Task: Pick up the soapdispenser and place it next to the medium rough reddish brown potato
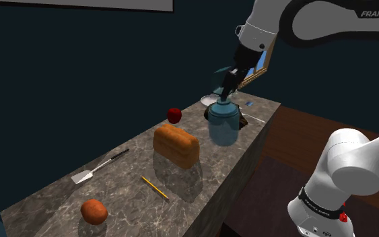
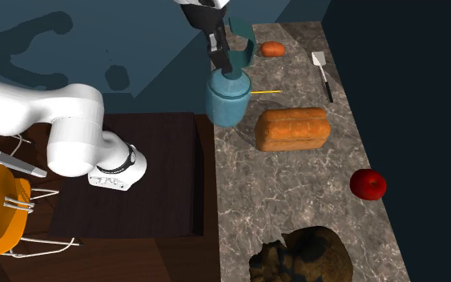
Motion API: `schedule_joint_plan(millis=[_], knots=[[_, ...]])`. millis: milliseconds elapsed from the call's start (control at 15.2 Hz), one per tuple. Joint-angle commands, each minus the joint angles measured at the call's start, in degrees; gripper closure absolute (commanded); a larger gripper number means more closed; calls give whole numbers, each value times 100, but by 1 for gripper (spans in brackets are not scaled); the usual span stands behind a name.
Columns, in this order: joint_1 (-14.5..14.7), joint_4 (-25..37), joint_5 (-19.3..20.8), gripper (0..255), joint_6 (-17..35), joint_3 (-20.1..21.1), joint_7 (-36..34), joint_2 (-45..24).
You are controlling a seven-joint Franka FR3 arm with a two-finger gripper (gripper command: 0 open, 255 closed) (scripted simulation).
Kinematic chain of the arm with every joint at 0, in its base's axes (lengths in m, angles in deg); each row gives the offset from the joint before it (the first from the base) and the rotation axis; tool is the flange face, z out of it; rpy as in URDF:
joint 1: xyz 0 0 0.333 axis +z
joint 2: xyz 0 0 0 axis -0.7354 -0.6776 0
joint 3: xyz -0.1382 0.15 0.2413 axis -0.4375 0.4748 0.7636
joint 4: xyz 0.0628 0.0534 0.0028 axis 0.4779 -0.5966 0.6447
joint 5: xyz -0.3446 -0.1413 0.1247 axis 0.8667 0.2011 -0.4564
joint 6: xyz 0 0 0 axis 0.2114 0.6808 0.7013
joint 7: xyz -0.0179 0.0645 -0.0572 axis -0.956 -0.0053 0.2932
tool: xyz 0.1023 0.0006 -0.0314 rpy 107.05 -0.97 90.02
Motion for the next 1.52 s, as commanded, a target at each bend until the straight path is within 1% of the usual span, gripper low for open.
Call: schedule_joint_plan(millis=[0,792,1452], knots=[[-10,204,11,255,-142,-7,3,-58],[-53,1361,58,255,-990,-38,13,-366],[-90,2452,99,255,-1708,-45,13,-741]])
